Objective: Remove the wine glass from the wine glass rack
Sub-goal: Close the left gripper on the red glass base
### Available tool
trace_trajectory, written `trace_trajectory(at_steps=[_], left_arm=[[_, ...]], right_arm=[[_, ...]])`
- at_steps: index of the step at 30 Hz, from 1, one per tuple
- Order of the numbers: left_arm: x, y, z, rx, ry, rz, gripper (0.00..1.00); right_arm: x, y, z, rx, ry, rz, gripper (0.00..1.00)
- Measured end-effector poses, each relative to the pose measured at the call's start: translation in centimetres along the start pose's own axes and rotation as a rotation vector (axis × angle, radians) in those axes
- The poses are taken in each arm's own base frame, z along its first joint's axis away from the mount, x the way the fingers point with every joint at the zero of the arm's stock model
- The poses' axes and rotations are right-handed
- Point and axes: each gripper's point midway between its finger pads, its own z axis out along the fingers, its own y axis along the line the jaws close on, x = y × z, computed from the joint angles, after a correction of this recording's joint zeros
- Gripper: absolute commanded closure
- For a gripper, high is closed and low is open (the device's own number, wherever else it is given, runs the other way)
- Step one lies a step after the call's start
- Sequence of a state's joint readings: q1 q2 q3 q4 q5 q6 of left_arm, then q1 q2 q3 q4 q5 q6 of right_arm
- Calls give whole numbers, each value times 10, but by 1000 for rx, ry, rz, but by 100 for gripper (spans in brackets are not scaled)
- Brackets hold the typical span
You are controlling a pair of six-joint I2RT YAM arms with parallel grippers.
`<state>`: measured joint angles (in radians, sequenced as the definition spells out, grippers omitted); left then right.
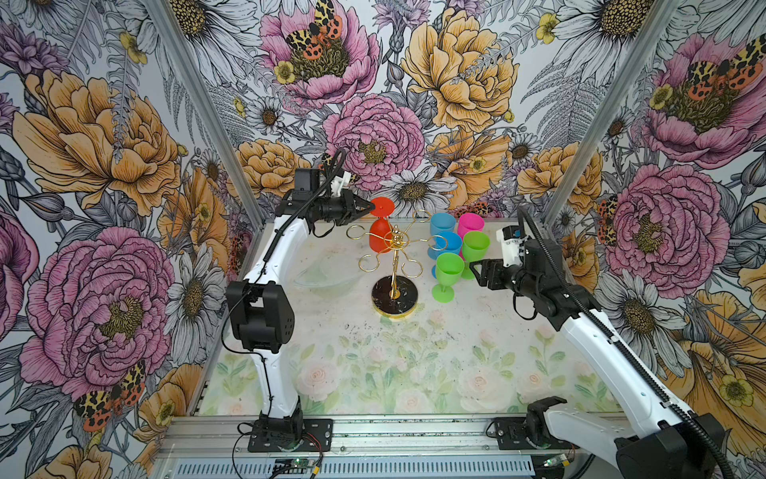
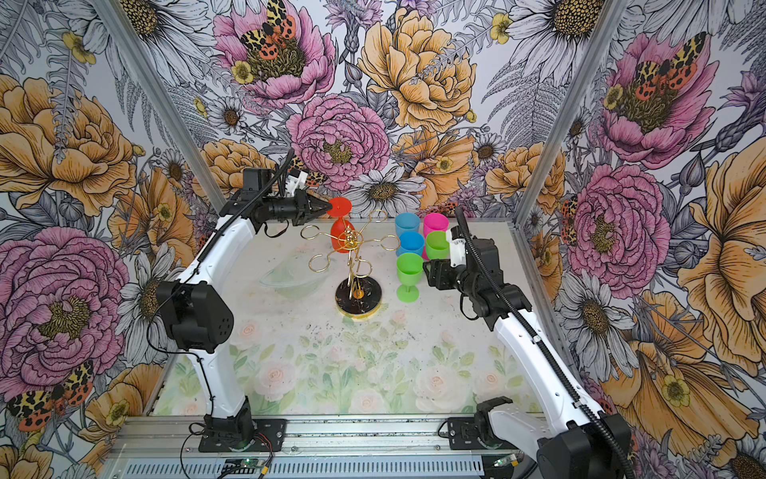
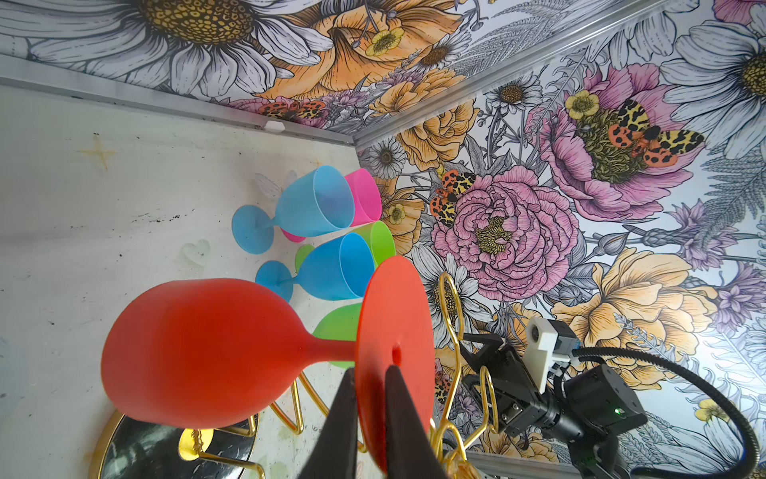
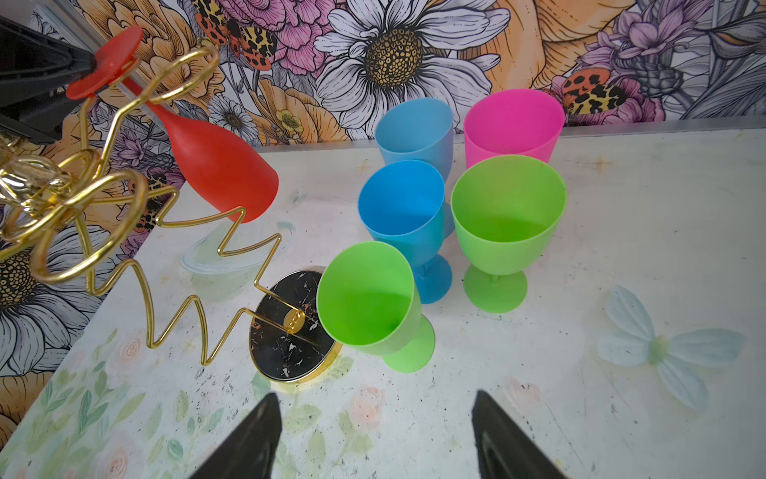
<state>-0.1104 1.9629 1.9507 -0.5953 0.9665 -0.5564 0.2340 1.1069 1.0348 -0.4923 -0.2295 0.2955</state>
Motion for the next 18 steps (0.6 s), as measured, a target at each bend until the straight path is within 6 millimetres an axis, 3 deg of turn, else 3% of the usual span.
trace_trajectory(at_steps=[18], left_arm=[[5, -20, -14, 15, -12, 2, 94]], right_arm=[[-2, 1, 0, -3, -8, 1, 27]])
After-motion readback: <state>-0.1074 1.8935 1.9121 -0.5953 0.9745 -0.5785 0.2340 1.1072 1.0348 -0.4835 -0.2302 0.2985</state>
